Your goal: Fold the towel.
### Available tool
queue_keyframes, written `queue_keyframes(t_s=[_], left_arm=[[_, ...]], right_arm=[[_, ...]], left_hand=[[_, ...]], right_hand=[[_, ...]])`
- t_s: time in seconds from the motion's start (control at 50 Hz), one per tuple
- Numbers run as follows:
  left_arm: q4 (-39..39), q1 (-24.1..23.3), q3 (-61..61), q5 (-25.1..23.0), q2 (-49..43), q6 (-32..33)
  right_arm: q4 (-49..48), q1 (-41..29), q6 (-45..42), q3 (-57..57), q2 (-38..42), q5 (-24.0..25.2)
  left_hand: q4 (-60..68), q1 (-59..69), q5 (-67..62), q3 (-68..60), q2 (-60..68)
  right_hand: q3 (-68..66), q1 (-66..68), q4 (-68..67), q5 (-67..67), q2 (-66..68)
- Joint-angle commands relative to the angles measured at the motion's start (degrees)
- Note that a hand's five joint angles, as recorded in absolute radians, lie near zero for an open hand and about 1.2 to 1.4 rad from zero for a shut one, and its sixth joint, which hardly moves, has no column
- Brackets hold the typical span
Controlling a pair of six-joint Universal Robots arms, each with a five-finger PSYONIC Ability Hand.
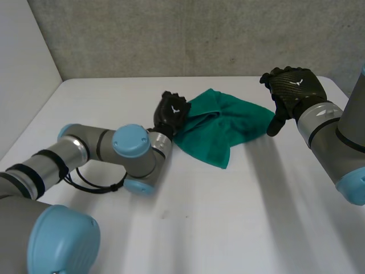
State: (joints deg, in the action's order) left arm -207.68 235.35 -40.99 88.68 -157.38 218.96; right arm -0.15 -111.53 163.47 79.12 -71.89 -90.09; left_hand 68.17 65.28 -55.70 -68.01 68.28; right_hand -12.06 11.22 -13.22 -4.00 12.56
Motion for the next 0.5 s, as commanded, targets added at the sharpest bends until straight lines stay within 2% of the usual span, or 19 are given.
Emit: queue_keyframes(t_s=[0.02, 0.12, 0.28, 0.38, 0.5], left_arm=[[-0.97, 0.2, -11.36, 3.96, 13.74, -0.91], [-0.36, -0.59, -29.09, 3.96, 32.96, -5.11], [2.8, -0.68, -49.15, 3.69, 56.17, -10.92], [3.42, -0.77, -55.5, 3.6, 67.1, -11.28], [5.17, -1.64, -57.35, 3.69, 76.58, -11.54]], right_arm=[[0.23, 0.0, 0.09, -0.28, -0.36, 0.09], [0.5, 0.0, 0.09, -0.37, -0.53, 0.44], [4.54, 0.26, 1.06, -1.95, -0.45, 7.73], [9.63, 0.44, 2.72, -3.97, 0.17, 10.02], [12.01, 1.67, 12.98, -7.39, 8.06, 11.25]], left_hand=[[11.83, 14.72, -14.3, -11.99, 11.72], [11.83, 14.72, -14.3, -11.99, 11.72], [11.83, 14.72, -14.3, -11.99, 11.72], [11.83, 14.72, -14.3, -11.99, 11.72], [11.83, 14.72, -14.3, -11.99, 11.72]], right_hand=[[2.06, -1.22, 3.22, 4.0, -2.56], [2.06, -1.22, 3.22, 4.0, -2.56], [2.06, -1.22, 3.22, 4.0, -2.56], [2.06, -1.22, 3.22, 4.0, -2.56], [2.06, -1.22, 3.22, 4.0, -2.56]])
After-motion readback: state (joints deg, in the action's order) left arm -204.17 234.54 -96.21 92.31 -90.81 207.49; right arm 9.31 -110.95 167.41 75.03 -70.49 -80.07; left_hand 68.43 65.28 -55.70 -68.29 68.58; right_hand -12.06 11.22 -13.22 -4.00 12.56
